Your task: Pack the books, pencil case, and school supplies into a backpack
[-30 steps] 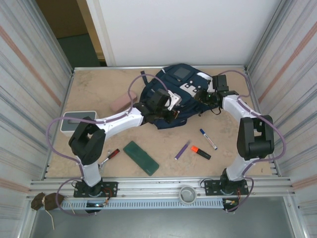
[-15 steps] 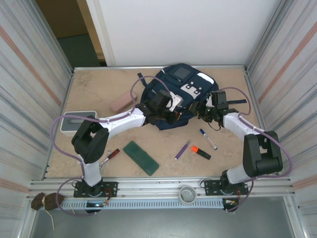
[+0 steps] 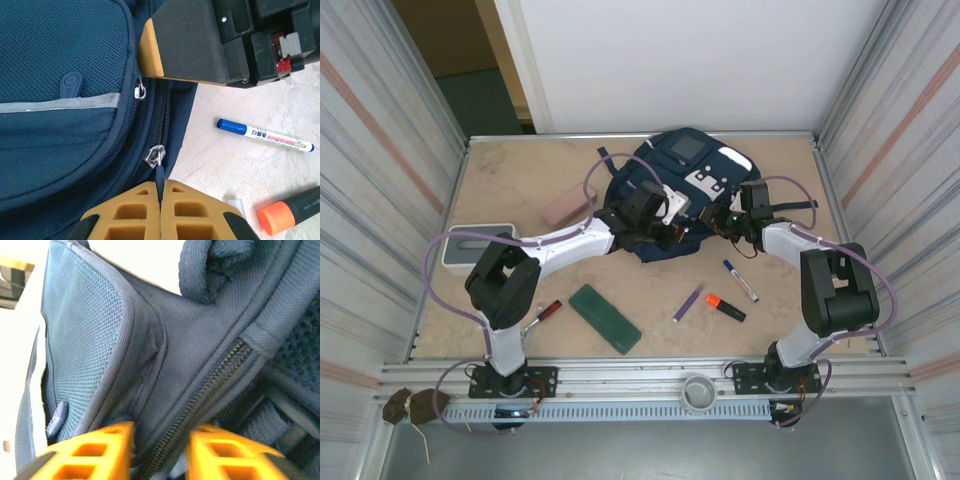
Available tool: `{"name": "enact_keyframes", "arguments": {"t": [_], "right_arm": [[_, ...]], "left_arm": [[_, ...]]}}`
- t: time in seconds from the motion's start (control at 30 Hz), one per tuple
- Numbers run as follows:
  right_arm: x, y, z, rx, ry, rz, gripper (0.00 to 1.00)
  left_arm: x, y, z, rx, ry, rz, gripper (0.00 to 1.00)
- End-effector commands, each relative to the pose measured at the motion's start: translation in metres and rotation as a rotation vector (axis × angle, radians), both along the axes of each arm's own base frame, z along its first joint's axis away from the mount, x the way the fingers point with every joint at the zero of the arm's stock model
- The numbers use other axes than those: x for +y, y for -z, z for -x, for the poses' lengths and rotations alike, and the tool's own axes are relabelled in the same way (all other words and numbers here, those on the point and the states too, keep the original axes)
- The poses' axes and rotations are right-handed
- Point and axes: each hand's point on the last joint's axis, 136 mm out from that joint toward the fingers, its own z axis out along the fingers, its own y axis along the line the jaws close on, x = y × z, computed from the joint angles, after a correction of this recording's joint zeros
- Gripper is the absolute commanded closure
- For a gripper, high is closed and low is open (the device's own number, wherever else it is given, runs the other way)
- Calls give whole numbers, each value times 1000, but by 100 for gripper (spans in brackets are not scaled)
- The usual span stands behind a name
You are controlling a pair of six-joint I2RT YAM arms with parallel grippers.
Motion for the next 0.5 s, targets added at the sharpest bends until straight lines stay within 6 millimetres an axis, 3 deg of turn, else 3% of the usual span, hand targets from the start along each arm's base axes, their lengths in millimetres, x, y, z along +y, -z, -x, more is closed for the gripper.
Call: {"name": "enact_keyframes", "arguments": {"t": [0.0,0.13,0.37,0.47], "right_arm": [[-9,-7,-11,-39,31,30,88],[-30,-8,-9,-44,53,66,99],[-58,-16,-6,-43,36,113,100],[-63,-21,-6,-40,19,129,99]], "left_arm": [[-7,-16,3,-42,30,48,100],[14,-14,-8,-69,-22,9,100],[68,2,-35,-79,-146,-80,100],[79,2,-38,-75,-170,-74,100]]}}
